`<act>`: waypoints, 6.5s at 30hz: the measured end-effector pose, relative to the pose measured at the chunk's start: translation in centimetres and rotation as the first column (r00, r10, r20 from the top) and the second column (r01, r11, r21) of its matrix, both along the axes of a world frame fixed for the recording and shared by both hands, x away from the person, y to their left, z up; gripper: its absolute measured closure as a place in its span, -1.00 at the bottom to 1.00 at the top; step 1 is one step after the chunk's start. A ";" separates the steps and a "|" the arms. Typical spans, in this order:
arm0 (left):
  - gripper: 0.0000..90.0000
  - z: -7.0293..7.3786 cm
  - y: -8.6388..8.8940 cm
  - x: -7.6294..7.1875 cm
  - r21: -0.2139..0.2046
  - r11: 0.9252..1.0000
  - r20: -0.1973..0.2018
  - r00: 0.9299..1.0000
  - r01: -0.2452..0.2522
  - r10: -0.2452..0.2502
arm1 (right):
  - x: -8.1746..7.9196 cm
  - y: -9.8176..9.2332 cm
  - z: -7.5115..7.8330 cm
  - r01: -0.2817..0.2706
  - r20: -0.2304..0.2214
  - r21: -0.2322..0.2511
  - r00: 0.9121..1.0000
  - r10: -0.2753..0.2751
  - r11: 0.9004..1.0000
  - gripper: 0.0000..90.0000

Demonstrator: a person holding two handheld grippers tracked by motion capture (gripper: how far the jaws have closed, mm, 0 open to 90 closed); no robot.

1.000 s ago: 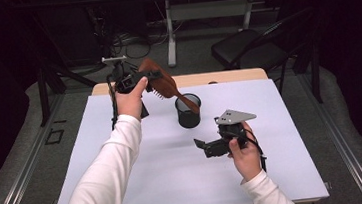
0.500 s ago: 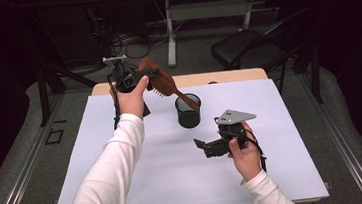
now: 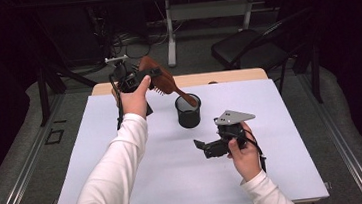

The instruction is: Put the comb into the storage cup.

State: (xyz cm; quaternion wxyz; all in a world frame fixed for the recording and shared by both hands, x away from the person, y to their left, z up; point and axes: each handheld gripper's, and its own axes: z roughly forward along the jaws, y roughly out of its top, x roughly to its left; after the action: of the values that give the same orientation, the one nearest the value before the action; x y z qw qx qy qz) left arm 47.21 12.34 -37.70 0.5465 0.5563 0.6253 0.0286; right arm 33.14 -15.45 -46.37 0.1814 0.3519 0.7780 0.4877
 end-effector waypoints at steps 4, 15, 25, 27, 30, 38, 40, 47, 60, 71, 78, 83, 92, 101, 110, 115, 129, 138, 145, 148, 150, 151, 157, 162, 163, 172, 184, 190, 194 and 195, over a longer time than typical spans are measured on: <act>0.08 0.0 -0.2 0.0 0.010 1.000 0.011 1.000 -0.007 0.007 | 0.0 0.0 0.0 0.000 -0.001 0.001 1.000 0.000 1.000 -1.00; 0.08 -0.4 -0.8 0.1 0.050 0.999 0.021 1.000 -0.006 0.005 | 0.0 0.0 0.0 -0.001 0.000 0.001 1.000 0.001 1.000 -1.00; 0.08 -0.7 -1.4 0.2 0.055 0.998 0.014 1.000 -0.002 0.002 | 0.0 -0.1 0.1 0.000 0.000 0.002 1.000 0.000 1.000 -1.00; 0.08 -0.8 -1.5 0.2 0.061 0.998 0.013 1.000 -0.003 0.002 | 0.0 -0.1 0.1 0.000 0.002 0.003 1.000 0.000 1.000 -1.00; 0.08 -0.9 -1.7 0.3 0.069 0.998 0.009 1.000 -0.003 0.002 | 0.0 -0.1 0.1 0.001 0.002 0.003 1.000 -0.001 1.000 -1.00; 0.08 -1.2 -2.2 0.3 0.098 0.995 0.014 1.000 0.002 -0.004 | 0.0 -0.1 0.1 0.000 0.000 0.003 1.000 0.000 1.000 -1.00; 0.08 -1.3 -2.4 0.3 0.106 0.994 0.013 1.000 -0.002 0.000 | 0.0 -0.1 0.1 -0.002 0.000 0.002 1.000 0.002 1.000 -1.00; 0.08 -1.7 -2.7 0.4 0.119 0.993 0.006 1.000 0.001 -0.002 | 0.0 -0.1 0.0 -0.005 -0.001 0.003 1.000 0.005 1.000 -1.00; 0.08 -3.1 -2.9 0.7 0.114 0.994 -0.020 1.000 0.002 0.000 | 0.0 0.0 -0.1 -0.012 -0.003 -0.001 1.000 0.012 1.000 -1.00; 0.08 -4.0 -3.0 1.0 0.115 0.993 -0.033 0.999 0.001 0.003 | 0.0 0.1 -0.2 -0.016 -0.009 -0.004 1.000 0.016 1.000 -1.00; 0.08 -4.6 -2.8 1.1 0.113 0.994 -0.046 0.999 -0.001 0.007 | 0.0 0.1 -0.2 -0.015 -0.009 -0.005 1.000 0.015 1.000 -1.00; 0.08 -5.0 -2.8 1.1 0.117 0.993 -0.052 0.999 -0.002 0.008 | 0.1 0.1 -0.2 -0.015 -0.008 -0.005 1.000 0.015 1.000 -1.00; 0.08 -5.5 -2.9 1.2 0.111 0.994 -0.054 0.999 0.004 0.002 | 0.1 0.1 -0.2 -0.016 -0.009 -0.006 1.000 0.016 1.000 -1.00; 0.08 -6.1 -2.7 1.3 0.112 0.994 -0.054 0.999 0.013 -0.007 | 0.1 0.1 -0.2 -0.015 -0.009 -0.007 1.000 0.015 1.000 -1.00; 0.08 -6.5 -2.5 1.4 0.106 0.994 -0.050 0.999 0.022 -0.017 | 0.0 0.1 -0.2 -0.013 -0.006 -0.006 1.000 0.013 1.000 -1.00; 0.08 -6.6 -2.6 1.5 0.115 0.993 -0.042 0.999 0.030 -0.025 | 0.0 0.1 -0.2 -0.013 -0.008 -0.007 1.000 0.012 1.000 -0.99; 0.07 -7.3 -1.9 1.6 0.094 0.995 -0.031 0.999 0.036 -0.033 | 0.0 0.1 -0.2 -0.010 -0.004 -0.005 1.000 0.010 1.000 -0.99; 0.04 -7.7 -1.7 1.7 0.088 0.995 -0.008 0.999 0.049 -0.048 | 0.0 0.1 -0.2 -0.007 0.000 0.002 1.000 0.007 1.000 -0.98; 0.03 -7.8 -1.6 1.8 0.082 0.995 -0.006 0.998 0.062 -0.061 | 0.0 0.1 -0.2 -0.009 0.001 -0.004 1.000 0.009 1.000 -0.97; 0.02 -7.9 -1.5 1.8 0.080 0.995 -0.002 0.998 0.063 -0.064 | 0.0 0.1 -0.3 -0.010 0.001 -0.004 1.000 0.010 1.000 -0.97; 0.01 -7.9 -1.5 1.8 0.079 0.995 -0.005 0.998 0.062 -0.061 | 0.0 0.1 -0.3 -0.009 0.001 -0.003 1.000 0.009 1.000 -0.97; 0.01 -7.9 -1.5 1.8 0.076 0.995 -0.006 0.998 0.061 -0.060 | 0.0 0.2 -0.3 -0.010 0.001 -0.003 1.000 0.010 1.000 -0.97; 0.00 -7.9 -1.4 2.0 0.074 0.995 -0.006 0.997 0.071 -0.071 | 0.0 0.2 -0.3 -0.010 0.001 -0.002 1.000 0.010 1.000 -0.97; 0.00 -7.9 -1.5 2.0 0.081 0.995 -0.004 0.998 0.064 -0.064 | 0.0 0.2 -0.3 -0.010 -0.001 -0.003 1.000 0.010 1.000 -0.97; 0.00 -7.9 -1.5 2.0 0.078 0.995 -0.004 0.998 0.065 -0.065 | 0.0 0.2 -0.3 -0.010 -0.001 -0.004 1.000 0.010 1.000 -0.97; -0.01 -7.9 -1.5 2.0 0.067 0.996 -0.019 0.998 0.061 -0.060 | 0.0 0.2 -0.3 -0.010 -0.002 -0.004 1.000 0.010 1.000 -0.96; -0.04 -7.9 -1.5 2.0 0.079 0.995 -0.015 0.998 0.062 -0.061 | 0.0 0.2 -0.3 -0.009 -0.004 -0.004 1.000 0.009 1.000 -0.96; -0.04 -7.9 -1.5 2.0 0.072 0.996 -0.025 0.998 0.061 -0.060 | 0.0 0.2 -0.4 -0.010 -0.004 -0.005 1.000 0.010 1.000 -0.96; -0.09 -7.9 -1.6 2.0 0.068 0.996 -0.023 0.998 0.063 -0.061 | 0.0 0.3 -0.4 -0.010 -0.005 -0.005 1.000 0.010 1.000 -0.96; -0.11 -7.9 -1.6 1.9 0.072 0.995 -0.019 0.998 0.064 -0.063 | 0.0 0.3 -0.4 -0.010 -0.006 -0.005 1.000 0.010 1.000 -0.96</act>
State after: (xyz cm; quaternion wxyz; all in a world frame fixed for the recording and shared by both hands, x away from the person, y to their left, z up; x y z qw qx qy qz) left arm 49.16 10.72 -45.63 0.5213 0.5955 0.6105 0.0294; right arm 33.15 -15.18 -46.76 0.1775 0.3489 0.7816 0.4856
